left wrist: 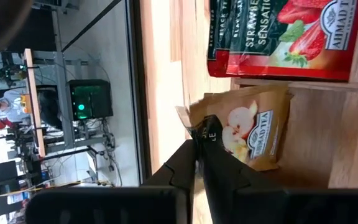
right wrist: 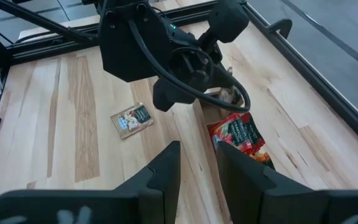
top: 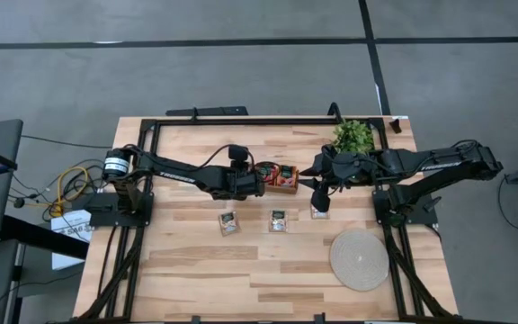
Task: Pick & Place Tea
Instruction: Put the brown tea bag into the left section of the wooden organizer
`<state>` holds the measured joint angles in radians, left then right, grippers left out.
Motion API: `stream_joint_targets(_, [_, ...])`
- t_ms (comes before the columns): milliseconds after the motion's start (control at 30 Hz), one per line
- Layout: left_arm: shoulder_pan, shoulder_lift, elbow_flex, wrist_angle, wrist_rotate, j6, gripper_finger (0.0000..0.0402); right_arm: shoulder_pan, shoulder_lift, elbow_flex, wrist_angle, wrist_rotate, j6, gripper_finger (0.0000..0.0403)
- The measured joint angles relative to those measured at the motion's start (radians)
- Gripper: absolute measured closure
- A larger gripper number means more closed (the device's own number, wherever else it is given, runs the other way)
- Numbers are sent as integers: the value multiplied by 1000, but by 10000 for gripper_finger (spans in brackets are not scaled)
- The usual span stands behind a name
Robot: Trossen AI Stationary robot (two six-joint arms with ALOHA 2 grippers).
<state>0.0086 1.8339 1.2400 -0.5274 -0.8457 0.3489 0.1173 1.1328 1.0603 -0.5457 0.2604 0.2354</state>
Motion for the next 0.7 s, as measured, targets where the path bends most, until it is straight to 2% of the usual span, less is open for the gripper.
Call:
stream_joint_targets(300, [0,0,0,0,2,3,360,0,0,0,0,0,0,306])
stream_joint_targets(700, [1,0,0,-6,0,55,355,0,0,0,0,0,1,306])
